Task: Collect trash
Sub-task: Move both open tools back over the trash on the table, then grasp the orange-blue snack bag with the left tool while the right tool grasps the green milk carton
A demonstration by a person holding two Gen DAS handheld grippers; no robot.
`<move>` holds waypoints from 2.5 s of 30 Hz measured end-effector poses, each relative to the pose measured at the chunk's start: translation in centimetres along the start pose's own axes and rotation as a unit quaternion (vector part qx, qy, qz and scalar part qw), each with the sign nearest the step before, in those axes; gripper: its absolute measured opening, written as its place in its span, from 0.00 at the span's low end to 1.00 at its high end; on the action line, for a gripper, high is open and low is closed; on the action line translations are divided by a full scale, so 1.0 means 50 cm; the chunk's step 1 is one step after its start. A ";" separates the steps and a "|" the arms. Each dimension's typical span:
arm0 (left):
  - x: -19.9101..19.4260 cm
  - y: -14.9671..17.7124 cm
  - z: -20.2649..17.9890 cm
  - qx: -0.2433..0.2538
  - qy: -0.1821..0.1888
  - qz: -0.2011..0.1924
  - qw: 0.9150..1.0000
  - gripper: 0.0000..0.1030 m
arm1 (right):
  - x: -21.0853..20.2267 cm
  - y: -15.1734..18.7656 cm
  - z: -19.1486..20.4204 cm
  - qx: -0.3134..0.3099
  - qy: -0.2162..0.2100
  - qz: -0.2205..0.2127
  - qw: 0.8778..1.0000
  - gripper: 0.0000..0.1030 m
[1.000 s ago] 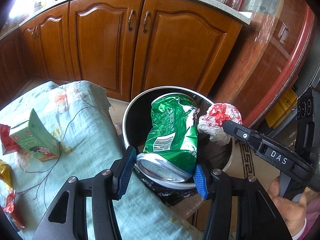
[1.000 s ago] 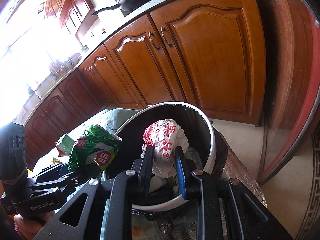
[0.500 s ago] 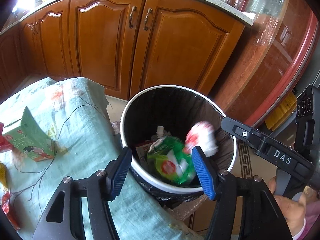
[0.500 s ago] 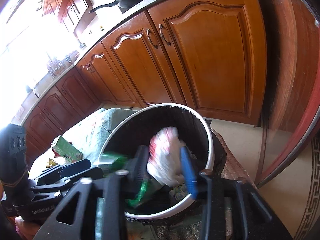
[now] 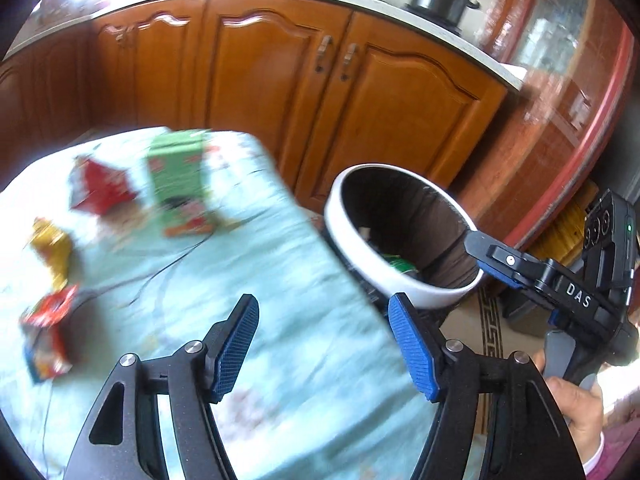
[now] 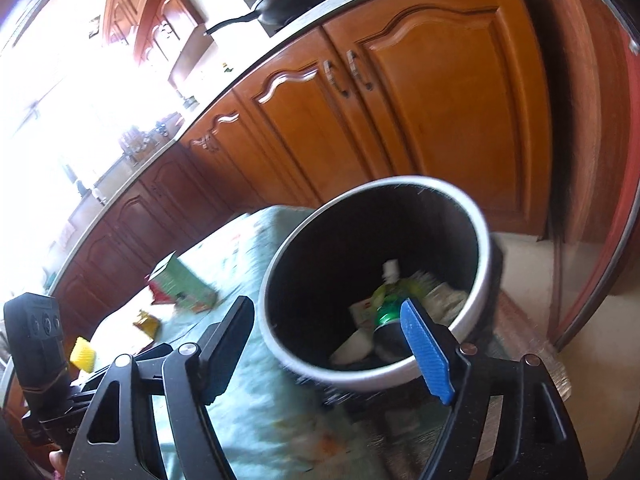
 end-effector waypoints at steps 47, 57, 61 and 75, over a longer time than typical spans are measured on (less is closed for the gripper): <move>-0.138 0.071 0.348 -0.122 -0.137 0.003 0.983 0.46 | 0.213 0.117 0.349 -0.134 -0.055 0.083 0.986 0.77; -0.097 0.050 0.362 -0.110 -0.136 0.006 0.985 0.22 | 0.312 0.074 0.387 -0.164 -0.026 0.077 0.983 0.76; -0.098 0.050 0.354 -0.102 -0.134 0.002 0.986 0.18 | 0.338 0.066 0.385 -0.171 -0.015 0.074 0.982 0.63; -0.131 0.042 0.283 -0.082 -0.099 -0.017 0.992 0.11 | 0.212 0.079 0.340 -0.149 -0.041 0.054 0.987 0.47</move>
Point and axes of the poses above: each gripper's, at about its wrist camera, not at the fingertips, and x roughly the way its jaws point, z to its left, y to its underside, the point moved 6 cm from there along x, roughly the way its jaws point, and after that the axes turned 1 degree about y, right-handed, at the moved point
